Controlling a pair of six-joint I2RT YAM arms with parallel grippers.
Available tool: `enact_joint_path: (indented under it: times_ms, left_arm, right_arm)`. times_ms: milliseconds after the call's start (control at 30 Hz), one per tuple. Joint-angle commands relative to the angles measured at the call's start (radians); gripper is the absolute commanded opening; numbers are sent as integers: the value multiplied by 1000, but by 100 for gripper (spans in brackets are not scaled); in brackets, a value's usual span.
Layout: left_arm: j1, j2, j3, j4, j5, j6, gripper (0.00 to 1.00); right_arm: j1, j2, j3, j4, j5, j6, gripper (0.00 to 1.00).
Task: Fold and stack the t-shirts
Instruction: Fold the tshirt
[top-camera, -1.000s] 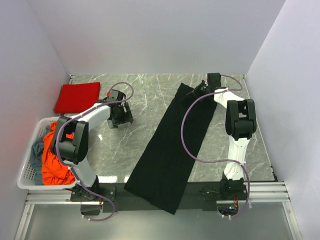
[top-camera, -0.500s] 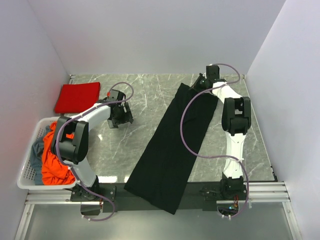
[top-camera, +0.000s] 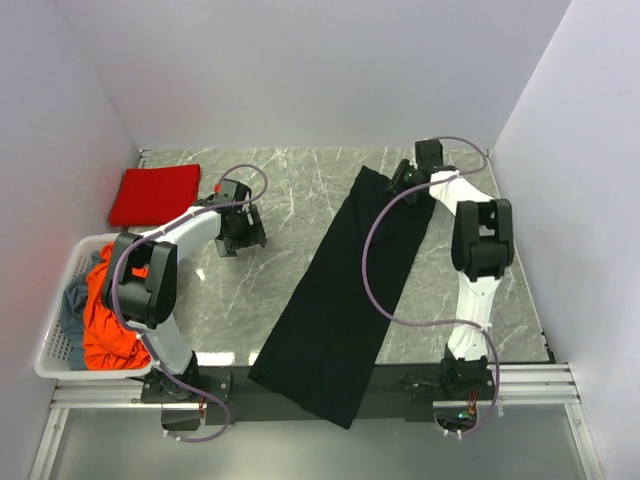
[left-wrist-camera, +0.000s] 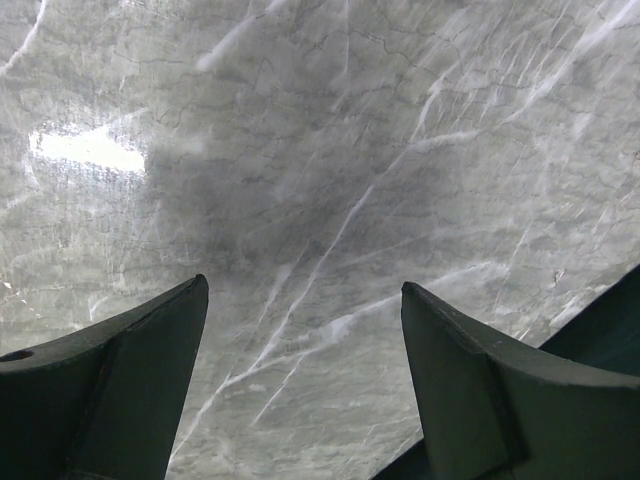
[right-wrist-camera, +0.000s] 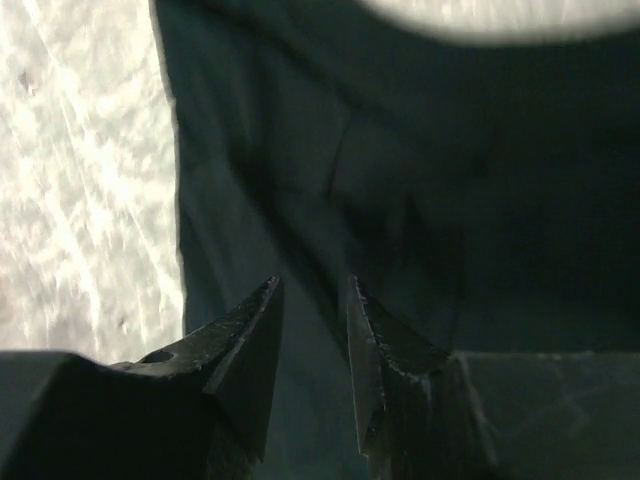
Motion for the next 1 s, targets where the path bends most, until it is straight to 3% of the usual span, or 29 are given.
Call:
enact_joint_path:
  times_ms: [0, 233, 433, 633, 767, 967]
  left_arm:
    - [0, -14, 12, 18, 14, 14, 84]
    - [0, -35, 9, 22, 18, 16, 84]
    - [0, -46, 6, 19, 18, 16, 84]
    - [0, -57, 3, 19, 11, 16, 84]
    - [0, -63, -2, 16, 3, 14, 85]
    - [-78, -87, -14, -2, -45, 13, 86]
  right_arm:
    - [4, -177, -124, 53, 22, 30, 39]
    - [11, -335, -474, 312, -175, 173, 33]
    - [19, -317, -665, 452, -226, 237, 31]
    - [17, -278, -671, 390, -158, 185, 31]
    - [19, -353, -630, 331, -103, 133, 30]
    - [22, -429, -515, 159, 145, 53, 35]
